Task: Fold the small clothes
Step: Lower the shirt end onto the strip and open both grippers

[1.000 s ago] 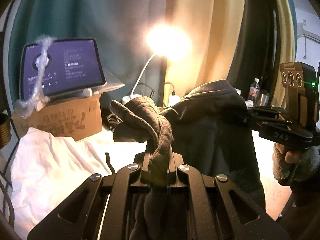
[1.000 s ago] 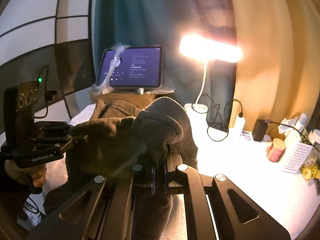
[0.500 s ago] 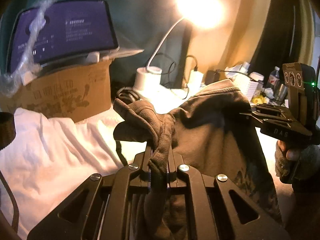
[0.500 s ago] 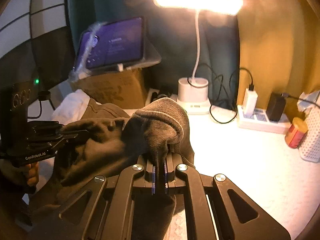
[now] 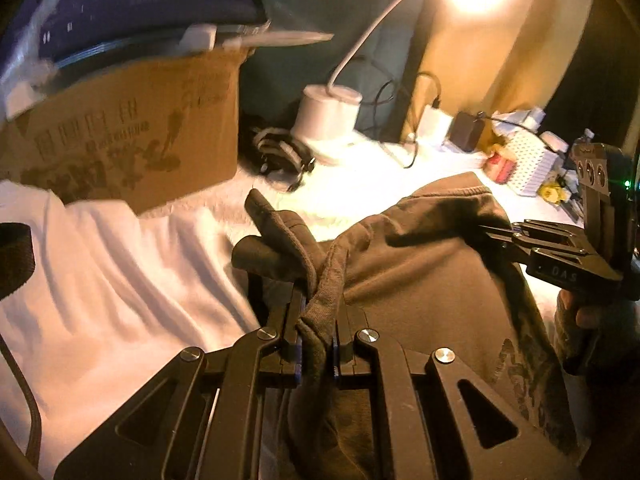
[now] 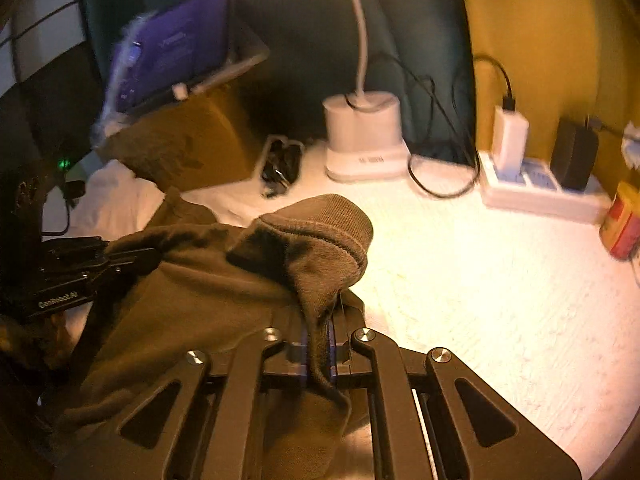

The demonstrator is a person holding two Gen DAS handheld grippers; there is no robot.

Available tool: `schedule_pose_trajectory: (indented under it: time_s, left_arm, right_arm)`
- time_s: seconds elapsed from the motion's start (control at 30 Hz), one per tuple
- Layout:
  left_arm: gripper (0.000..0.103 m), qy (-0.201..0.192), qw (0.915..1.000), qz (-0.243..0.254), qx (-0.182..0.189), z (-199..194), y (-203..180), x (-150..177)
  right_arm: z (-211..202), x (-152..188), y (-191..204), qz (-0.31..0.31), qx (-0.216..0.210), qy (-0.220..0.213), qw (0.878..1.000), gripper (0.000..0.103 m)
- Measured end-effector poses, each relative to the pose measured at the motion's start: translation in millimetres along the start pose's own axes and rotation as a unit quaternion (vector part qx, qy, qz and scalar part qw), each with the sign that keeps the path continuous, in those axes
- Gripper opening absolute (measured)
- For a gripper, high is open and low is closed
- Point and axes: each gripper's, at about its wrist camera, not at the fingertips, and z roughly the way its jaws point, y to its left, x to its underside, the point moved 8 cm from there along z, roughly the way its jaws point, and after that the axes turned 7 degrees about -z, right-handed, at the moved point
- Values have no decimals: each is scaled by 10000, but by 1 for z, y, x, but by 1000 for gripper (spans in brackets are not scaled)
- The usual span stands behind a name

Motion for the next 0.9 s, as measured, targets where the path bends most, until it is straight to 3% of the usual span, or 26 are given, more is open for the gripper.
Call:
schedule_pose_trajectory:
  time_s: [0.07, 0.17, 0.2, 0.37, 0.9]
  left_arm:
    - [8, 111, 9999, -94, -8, 4, 4, 2]
    - [8, 238, 9994, -248, -43, 7, 10, 4]
    - [8, 261, 9992, -306, -70, 7, 12, 4]
    - [9, 306, 9987, -388, -151, 8, 16, 2]
    - [16, 265, 9988, -90, -409, -13, 2, -1]
  right_arm:
    - [8, 6, -8, 200, -74, 139, 9997, 14]
    - [10, 11, -25, 443, 101, 155, 9988, 43]
    - [8, 10, -31, 533, 170, 105, 9984, 45]
    - [8, 12, -53, 635, 385, 138, 9971, 45]
    - [7, 19, -51, 579, 715, 350, 9951, 45]
